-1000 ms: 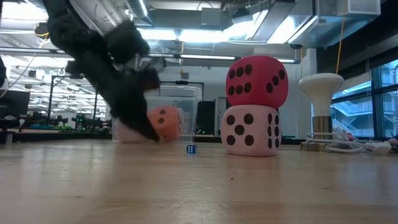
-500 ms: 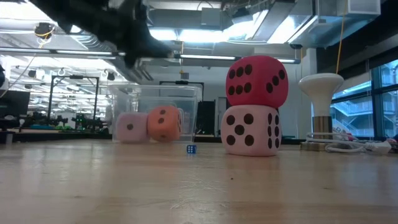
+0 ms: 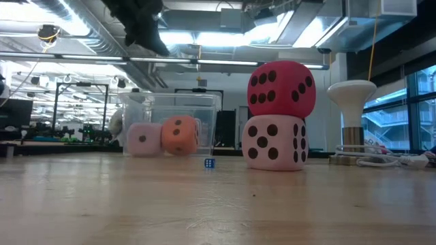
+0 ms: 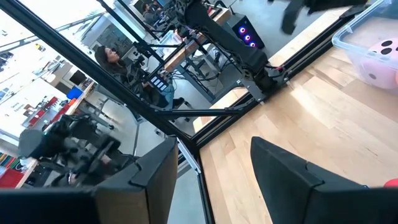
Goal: Pick & Place Dice
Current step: Put the small yellow dice into the transparent bin
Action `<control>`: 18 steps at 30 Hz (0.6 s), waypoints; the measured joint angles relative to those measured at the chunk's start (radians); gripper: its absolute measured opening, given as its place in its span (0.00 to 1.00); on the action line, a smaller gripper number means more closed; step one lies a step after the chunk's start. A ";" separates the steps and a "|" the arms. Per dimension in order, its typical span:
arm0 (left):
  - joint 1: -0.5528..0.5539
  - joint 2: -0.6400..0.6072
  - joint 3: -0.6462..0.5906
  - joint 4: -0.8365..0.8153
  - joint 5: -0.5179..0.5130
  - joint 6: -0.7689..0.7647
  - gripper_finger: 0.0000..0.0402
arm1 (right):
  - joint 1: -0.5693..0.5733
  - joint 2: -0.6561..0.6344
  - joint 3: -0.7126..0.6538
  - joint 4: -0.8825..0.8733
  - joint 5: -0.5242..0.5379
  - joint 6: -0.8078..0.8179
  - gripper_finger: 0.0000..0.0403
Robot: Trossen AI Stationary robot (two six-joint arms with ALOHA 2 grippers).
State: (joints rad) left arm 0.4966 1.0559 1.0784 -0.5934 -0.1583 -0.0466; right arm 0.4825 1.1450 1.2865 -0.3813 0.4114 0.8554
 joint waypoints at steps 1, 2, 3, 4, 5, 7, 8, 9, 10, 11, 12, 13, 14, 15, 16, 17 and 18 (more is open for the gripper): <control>0.031 0.019 0.021 -0.024 0.016 0.008 0.01 | 0.000 0.000 0.000 0.000 0.000 0.000 0.50; 0.062 0.041 0.041 -0.051 0.037 0.016 0.01 | 0.000 0.000 0.000 0.000 0.000 0.000 0.50; 0.092 0.064 0.057 -0.073 0.058 0.024 0.01 | 0.000 0.000 0.000 0.000 0.000 0.000 0.50; 0.116 0.089 0.072 -0.094 0.077 0.034 0.01 | 0.000 0.000 0.000 0.000 0.000 0.000 0.50; 0.136 0.117 0.087 -0.116 0.094 0.045 0.01 | 0.000 0.000 0.000 0.000 0.000 0.000 0.50; 0.167 0.176 0.109 -0.162 0.127 0.071 0.01 | 0.000 0.000 0.000 0.000 0.000 0.000 0.50; 0.179 0.205 0.117 -0.180 0.132 0.091 0.01 | 0.000 0.000 0.000 0.000 0.000 0.000 0.50; 0.188 0.235 0.124 -0.196 0.132 0.117 0.01 | 0.000 0.000 0.000 0.000 0.000 0.000 0.50; 0.194 0.264 0.130 -0.209 0.130 0.142 0.01 | 0.000 0.000 0.000 0.000 0.000 0.000 0.50; 0.198 0.291 0.137 -0.220 0.129 0.164 0.01 | 0.000 0.000 0.000 0.000 0.000 0.000 0.50; 0.202 0.320 0.143 -0.229 0.128 0.183 0.01 | 0.000 0.000 0.000 0.000 0.000 0.000 0.50; 0.209 0.347 0.147 -0.240 0.129 0.199 0.01 | 0.000 0.000 0.000 0.000 0.000 0.000 0.50; 0.216 0.372 0.149 -0.249 0.129 0.213 0.01 | 0.000 0.000 0.000 0.000 0.000 0.000 0.50; 0.225 0.395 0.150 -0.256 0.132 0.222 0.01 | 0.000 0.000 0.000 0.000 0.000 0.000 0.50; 0.231 0.417 0.150 -0.261 0.132 0.227 0.01 | 0.000 0.000 0.000 0.000 0.000 0.000 0.50; 0.237 0.435 0.150 -0.264 0.130 0.232 0.01 | 0.000 0.000 0.000 0.000 0.000 0.000 0.50; 0.243 0.450 0.150 -0.269 0.129 0.235 0.01 | 0.000 0.000 0.000 0.000 0.000 0.000 0.50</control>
State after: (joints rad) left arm 0.7396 1.5055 1.2285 -0.8627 -0.0291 0.1880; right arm 0.4827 1.1450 1.2865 -0.3813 0.4111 0.8551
